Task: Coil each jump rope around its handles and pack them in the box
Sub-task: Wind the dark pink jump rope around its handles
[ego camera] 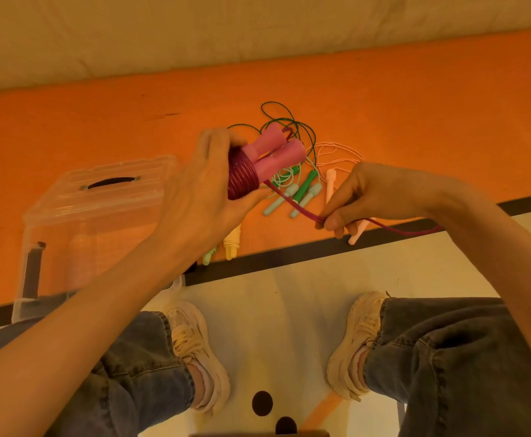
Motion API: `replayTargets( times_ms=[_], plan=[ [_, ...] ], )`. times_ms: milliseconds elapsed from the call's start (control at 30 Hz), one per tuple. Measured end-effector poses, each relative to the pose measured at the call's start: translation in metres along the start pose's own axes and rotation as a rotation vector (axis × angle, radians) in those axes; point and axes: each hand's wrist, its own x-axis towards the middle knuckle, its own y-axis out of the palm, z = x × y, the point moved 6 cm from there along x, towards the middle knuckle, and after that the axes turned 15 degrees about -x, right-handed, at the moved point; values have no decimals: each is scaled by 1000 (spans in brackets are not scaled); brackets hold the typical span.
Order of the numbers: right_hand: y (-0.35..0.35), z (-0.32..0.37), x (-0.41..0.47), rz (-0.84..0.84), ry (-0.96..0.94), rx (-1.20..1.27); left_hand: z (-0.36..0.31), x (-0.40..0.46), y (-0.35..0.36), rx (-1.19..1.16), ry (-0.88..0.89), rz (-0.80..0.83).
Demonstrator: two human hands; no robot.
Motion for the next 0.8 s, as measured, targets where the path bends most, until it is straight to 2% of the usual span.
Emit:
replayTargets(
  times_ms=[167, 333, 633, 800],
  plan=[
    [12, 16, -6, 111, -93, 69, -1, -2, 9, 155, 20, 95],
    [20, 35, -6, 129, -200, 118, -6, -3, 16, 231, 68, 136],
    [-4, 34, -24, 9, -246, 230, -7, -6, 20, 324, 149, 126],
    [-10, 28, -25, -49, -186, 177, -1, -1, 16, 314, 139, 115]
  ],
)
